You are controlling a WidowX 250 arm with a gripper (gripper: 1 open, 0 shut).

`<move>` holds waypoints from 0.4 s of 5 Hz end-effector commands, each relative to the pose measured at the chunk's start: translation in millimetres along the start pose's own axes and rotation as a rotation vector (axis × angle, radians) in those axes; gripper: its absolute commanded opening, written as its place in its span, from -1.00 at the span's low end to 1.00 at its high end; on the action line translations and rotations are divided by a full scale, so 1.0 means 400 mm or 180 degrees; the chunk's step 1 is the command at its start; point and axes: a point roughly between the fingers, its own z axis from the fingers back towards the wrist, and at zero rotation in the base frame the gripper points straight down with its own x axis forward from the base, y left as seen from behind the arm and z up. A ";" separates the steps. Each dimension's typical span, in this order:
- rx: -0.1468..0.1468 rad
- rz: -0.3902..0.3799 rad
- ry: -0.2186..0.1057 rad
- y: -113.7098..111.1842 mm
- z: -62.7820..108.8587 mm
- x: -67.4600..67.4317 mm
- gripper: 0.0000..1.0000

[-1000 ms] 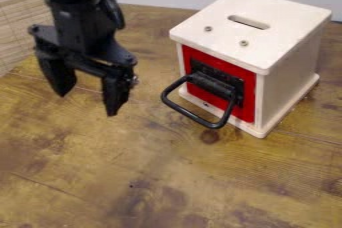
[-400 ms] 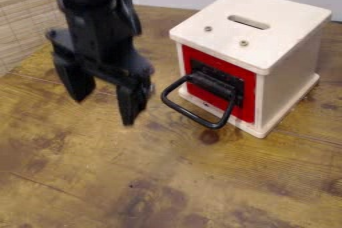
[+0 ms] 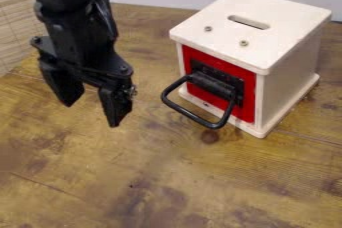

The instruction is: Close the drawer

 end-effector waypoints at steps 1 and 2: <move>0.0086 0.0260 -0.0066 0.024 0.026 0.029 1.00; 0.0215 0.0357 0.0031 0.018 0.022 0.045 1.00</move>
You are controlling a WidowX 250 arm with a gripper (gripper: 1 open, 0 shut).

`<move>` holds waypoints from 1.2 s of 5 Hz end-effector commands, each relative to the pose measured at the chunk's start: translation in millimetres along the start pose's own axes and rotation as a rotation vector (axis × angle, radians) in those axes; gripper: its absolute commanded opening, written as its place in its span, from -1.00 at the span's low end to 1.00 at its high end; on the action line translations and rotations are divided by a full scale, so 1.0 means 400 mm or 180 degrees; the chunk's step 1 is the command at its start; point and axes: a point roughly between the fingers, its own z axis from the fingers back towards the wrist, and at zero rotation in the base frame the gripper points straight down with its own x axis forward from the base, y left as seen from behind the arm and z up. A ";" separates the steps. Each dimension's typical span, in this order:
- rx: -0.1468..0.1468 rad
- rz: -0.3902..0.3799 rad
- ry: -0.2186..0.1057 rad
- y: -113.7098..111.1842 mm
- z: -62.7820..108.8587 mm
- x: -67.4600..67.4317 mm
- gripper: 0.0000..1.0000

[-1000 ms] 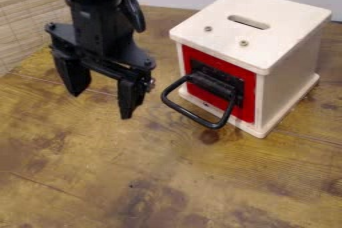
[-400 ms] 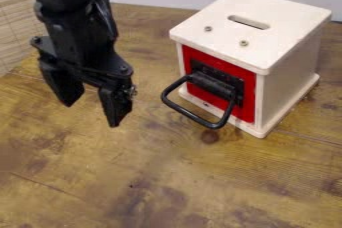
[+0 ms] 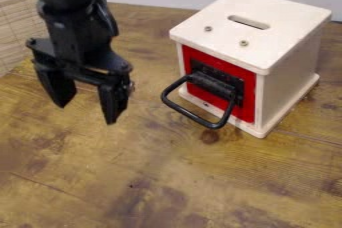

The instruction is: Close the drawer

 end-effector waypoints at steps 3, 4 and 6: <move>-0.0064 -0.0227 -0.0373 -0.046 0.079 -0.008 1.00; -0.0199 -0.0285 -0.0489 -0.023 0.075 -0.019 1.00; -0.0156 -0.0239 -0.0398 0.000 0.063 -0.014 1.00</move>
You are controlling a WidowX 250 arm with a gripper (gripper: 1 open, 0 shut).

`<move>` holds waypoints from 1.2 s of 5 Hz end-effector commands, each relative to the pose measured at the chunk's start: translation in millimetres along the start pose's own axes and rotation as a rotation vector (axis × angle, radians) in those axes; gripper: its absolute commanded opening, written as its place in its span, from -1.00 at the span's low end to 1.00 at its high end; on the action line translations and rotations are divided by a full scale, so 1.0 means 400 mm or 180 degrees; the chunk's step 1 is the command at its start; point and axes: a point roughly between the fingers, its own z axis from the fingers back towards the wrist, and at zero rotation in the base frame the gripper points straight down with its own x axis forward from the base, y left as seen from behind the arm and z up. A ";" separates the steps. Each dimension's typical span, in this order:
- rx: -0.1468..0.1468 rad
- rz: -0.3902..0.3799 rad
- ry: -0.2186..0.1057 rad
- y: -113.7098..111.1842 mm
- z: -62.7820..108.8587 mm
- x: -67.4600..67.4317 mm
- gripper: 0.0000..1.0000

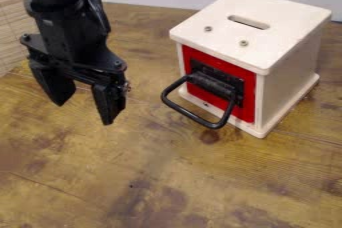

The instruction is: Close the drawer

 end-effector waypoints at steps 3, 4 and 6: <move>-0.0152 -0.0057 -0.0237 0.018 0.032 0.037 1.00; -0.0160 -0.0053 -0.0240 0.017 0.042 0.030 1.00; -0.0115 -0.0033 -0.0248 0.016 0.049 0.027 1.00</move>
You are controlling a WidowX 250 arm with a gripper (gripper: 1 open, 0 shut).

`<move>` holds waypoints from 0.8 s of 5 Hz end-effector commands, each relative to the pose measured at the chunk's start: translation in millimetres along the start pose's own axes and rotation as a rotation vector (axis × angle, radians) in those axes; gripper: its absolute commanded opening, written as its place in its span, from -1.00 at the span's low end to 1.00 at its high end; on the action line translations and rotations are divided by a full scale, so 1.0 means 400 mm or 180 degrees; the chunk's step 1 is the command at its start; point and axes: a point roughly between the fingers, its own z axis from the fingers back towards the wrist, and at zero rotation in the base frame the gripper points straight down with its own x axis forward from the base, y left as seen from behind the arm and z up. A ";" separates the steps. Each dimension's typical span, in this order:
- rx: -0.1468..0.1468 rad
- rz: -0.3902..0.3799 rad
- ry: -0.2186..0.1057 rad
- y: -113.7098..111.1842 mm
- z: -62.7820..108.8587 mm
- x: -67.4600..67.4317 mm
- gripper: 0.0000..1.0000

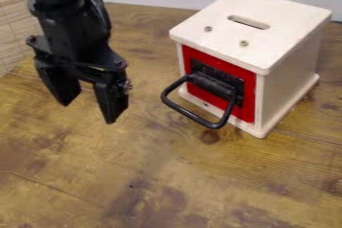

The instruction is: Close the drawer

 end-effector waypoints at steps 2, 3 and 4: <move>0.0046 0.0029 -0.0304 0.011 0.059 0.018 1.00; 0.0063 0.0018 -0.0311 0.011 0.056 0.022 1.00; 0.0085 0.0009 -0.0313 0.010 0.055 0.025 1.00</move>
